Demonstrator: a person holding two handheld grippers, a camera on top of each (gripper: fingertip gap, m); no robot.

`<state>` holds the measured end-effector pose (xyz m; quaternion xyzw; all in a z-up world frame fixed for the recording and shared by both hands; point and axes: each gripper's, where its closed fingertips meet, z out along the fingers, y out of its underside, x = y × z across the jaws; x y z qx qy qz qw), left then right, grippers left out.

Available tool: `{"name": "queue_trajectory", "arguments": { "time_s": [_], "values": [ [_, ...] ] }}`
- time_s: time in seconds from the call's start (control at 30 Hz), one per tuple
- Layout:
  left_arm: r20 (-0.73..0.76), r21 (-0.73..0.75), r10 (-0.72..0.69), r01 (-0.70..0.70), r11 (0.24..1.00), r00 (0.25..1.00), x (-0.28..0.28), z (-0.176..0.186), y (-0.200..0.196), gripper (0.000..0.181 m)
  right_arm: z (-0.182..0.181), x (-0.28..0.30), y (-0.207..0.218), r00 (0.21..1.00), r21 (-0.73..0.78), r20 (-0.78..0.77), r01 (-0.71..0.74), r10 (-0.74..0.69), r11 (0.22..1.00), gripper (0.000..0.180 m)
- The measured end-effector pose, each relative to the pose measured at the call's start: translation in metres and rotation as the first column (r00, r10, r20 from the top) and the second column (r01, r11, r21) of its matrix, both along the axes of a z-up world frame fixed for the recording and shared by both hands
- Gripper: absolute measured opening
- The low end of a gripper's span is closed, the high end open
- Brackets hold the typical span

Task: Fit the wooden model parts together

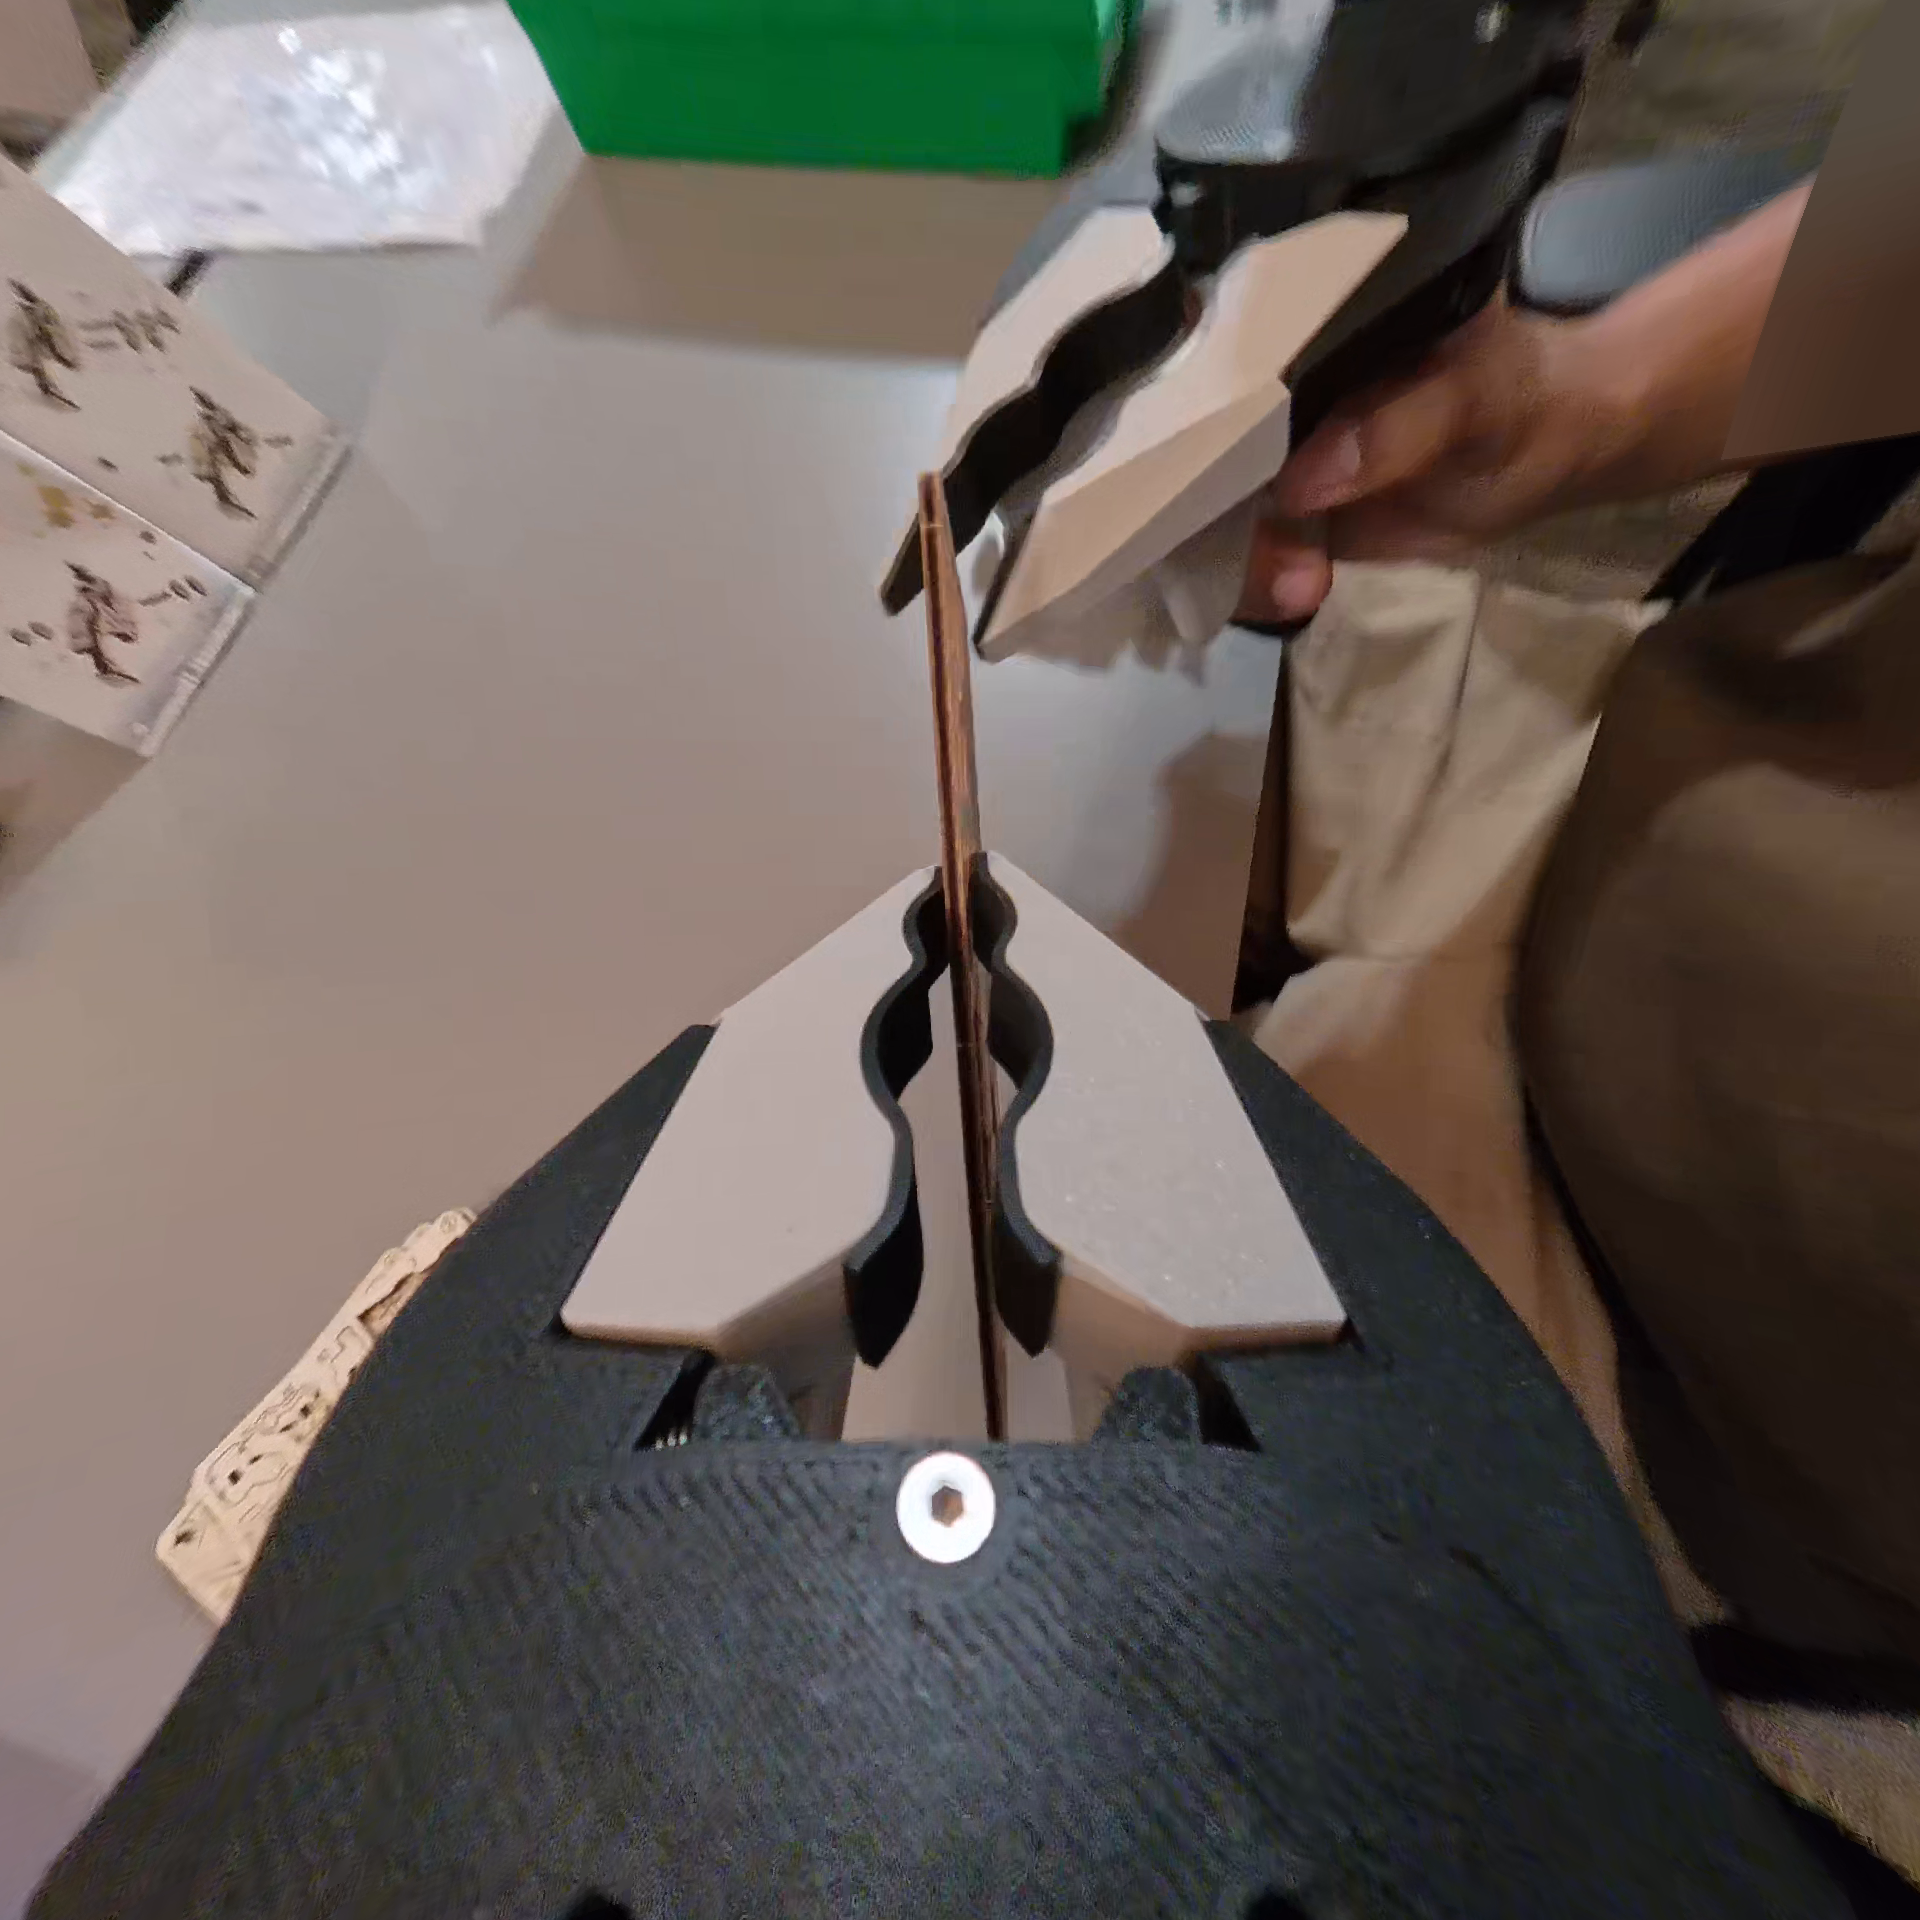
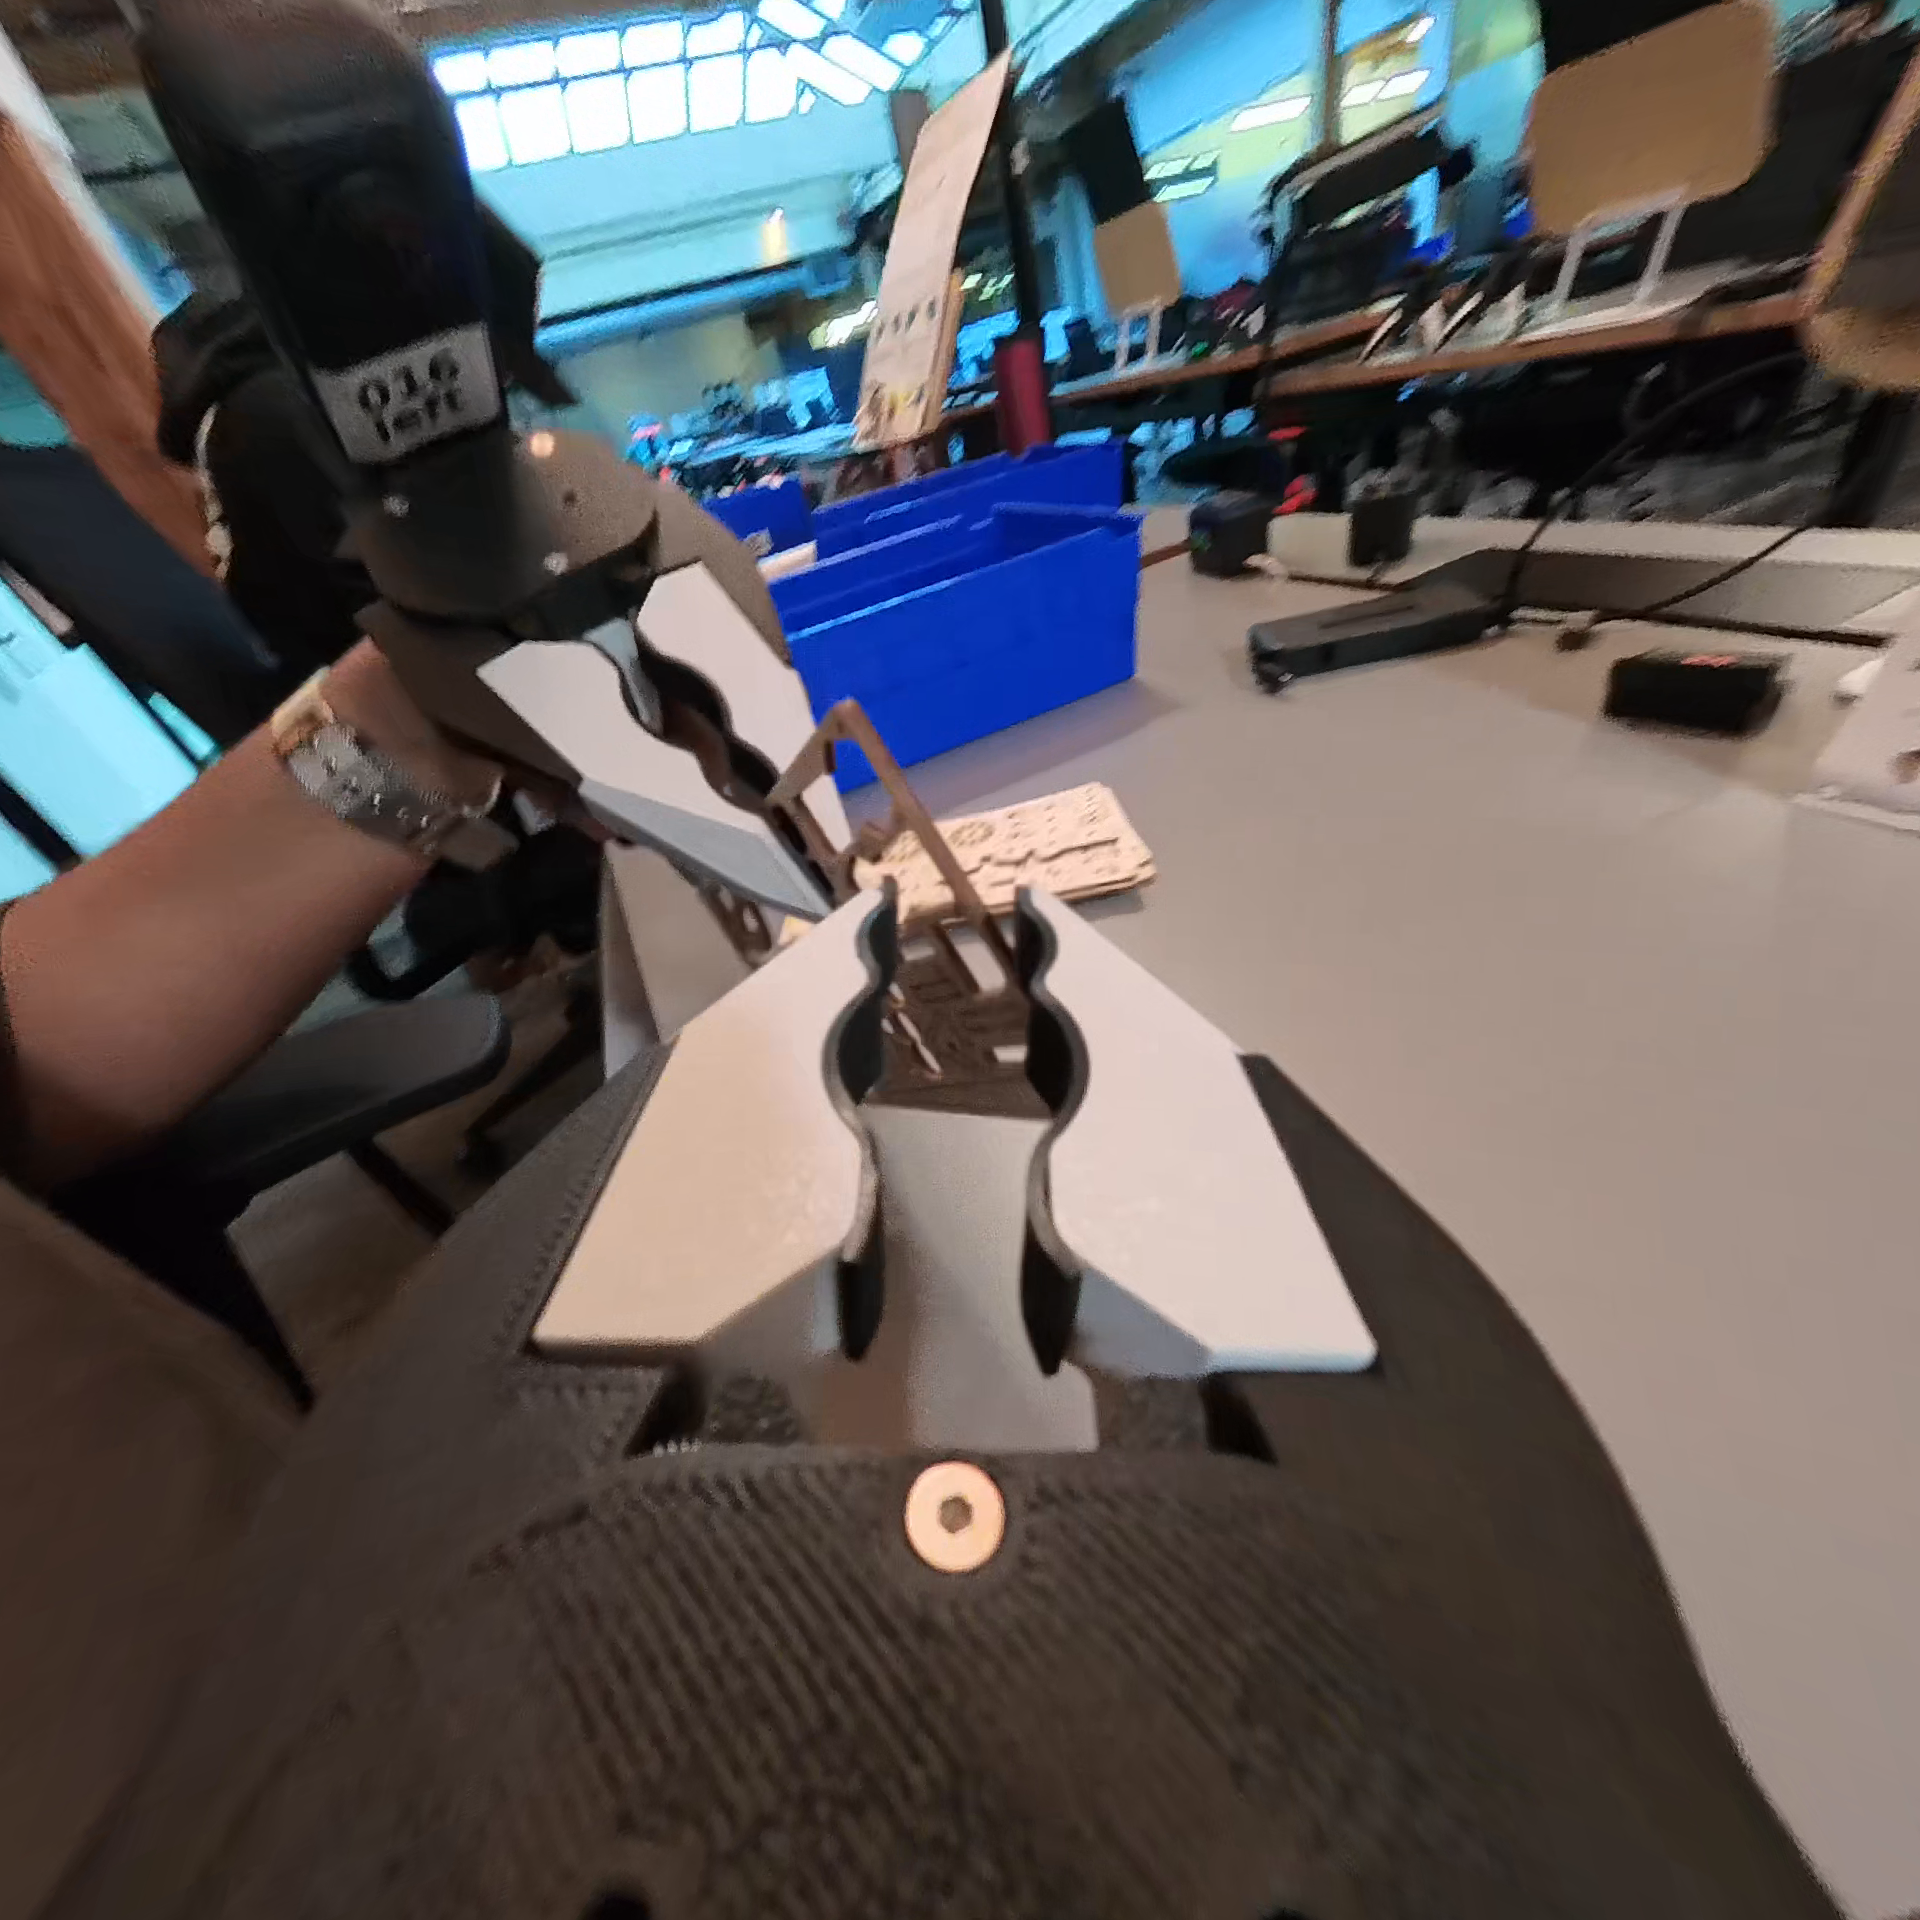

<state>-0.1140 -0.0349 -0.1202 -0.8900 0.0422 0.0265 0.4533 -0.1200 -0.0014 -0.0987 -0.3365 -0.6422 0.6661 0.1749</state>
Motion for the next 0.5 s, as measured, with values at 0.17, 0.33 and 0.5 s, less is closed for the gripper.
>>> {"name": "queue_trajectory", "arguments": {
  "time_s": [0.17, 0.33, 0.5],
  "values": [
    [0.203, 0.342, 0.059, -0.128, 0.931, 0.977, -0.024, 0.049, 0.000, 0.002, 0.024, -0.006, 0.028, 0.989, -0.125, -0.070, 0.120, -0.129, 0.985, 0.045],
    [0.367, 0.502, -0.069, -0.135, 0.854, 0.928, -0.017, 0.074, 0.001, 0.002, 0.033, 0.001, 0.026, 0.996, -0.222, -0.061, 0.045, -0.060, 0.974, 0.052],
    [0.430, 0.513, -0.148, -0.106, 0.852, 0.890, -0.002, 0.065, 0.019, 0.002, 0.038, 0.013, 0.016, 0.996, -0.296, -0.062, -0.078, 0.062, 0.952, 0.047]
  ]
}}
